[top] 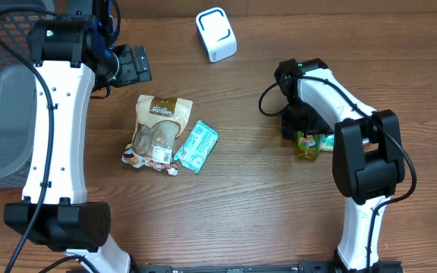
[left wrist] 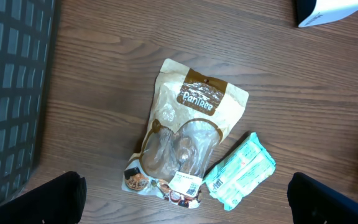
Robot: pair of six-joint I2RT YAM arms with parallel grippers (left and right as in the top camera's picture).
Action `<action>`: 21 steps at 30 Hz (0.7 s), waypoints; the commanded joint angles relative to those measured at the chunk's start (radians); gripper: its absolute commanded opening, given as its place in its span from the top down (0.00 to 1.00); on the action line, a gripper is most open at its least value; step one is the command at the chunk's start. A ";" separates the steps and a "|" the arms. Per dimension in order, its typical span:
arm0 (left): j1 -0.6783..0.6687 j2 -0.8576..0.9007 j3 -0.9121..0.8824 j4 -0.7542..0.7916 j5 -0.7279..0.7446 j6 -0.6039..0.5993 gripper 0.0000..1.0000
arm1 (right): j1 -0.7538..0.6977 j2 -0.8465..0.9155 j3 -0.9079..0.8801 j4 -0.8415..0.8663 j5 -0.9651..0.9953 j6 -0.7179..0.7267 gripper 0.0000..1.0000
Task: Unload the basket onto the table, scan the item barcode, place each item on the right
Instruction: 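Carry the bottle right and set it down near the green jar, then move the right gripper left and grasp the Kleenex pack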
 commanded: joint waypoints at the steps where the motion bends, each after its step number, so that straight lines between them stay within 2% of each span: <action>1: -0.006 0.002 0.015 0.004 0.005 0.011 0.00 | 0.009 -0.009 0.103 -0.043 0.029 0.021 0.17; 6: -0.006 0.002 0.015 0.004 0.005 0.011 0.00 | 0.075 -0.009 0.248 -0.148 0.011 0.053 0.17; 10: -0.006 0.002 0.015 0.004 0.005 0.011 0.01 | 0.148 -0.009 0.309 -0.137 -0.155 0.052 0.15; 11: -0.006 0.002 0.015 0.004 0.005 0.011 0.01 | 0.164 -0.009 0.309 -0.119 -0.212 0.052 0.13; 12: -0.006 0.002 0.015 0.004 0.005 0.011 0.01 | 0.180 -0.009 0.309 -0.095 -0.279 0.053 0.00; 16: -0.006 0.002 0.015 0.004 0.005 0.011 0.01 | 0.223 -0.009 0.298 0.000 -0.514 0.052 0.00; 18: -0.006 0.002 0.015 0.004 0.005 0.011 0.01 | 0.242 -0.009 0.298 0.030 -0.550 0.055 0.00; 21: -0.006 0.002 0.015 0.004 0.005 0.011 0.01 | 0.273 -0.008 0.298 0.063 -0.551 0.070 0.11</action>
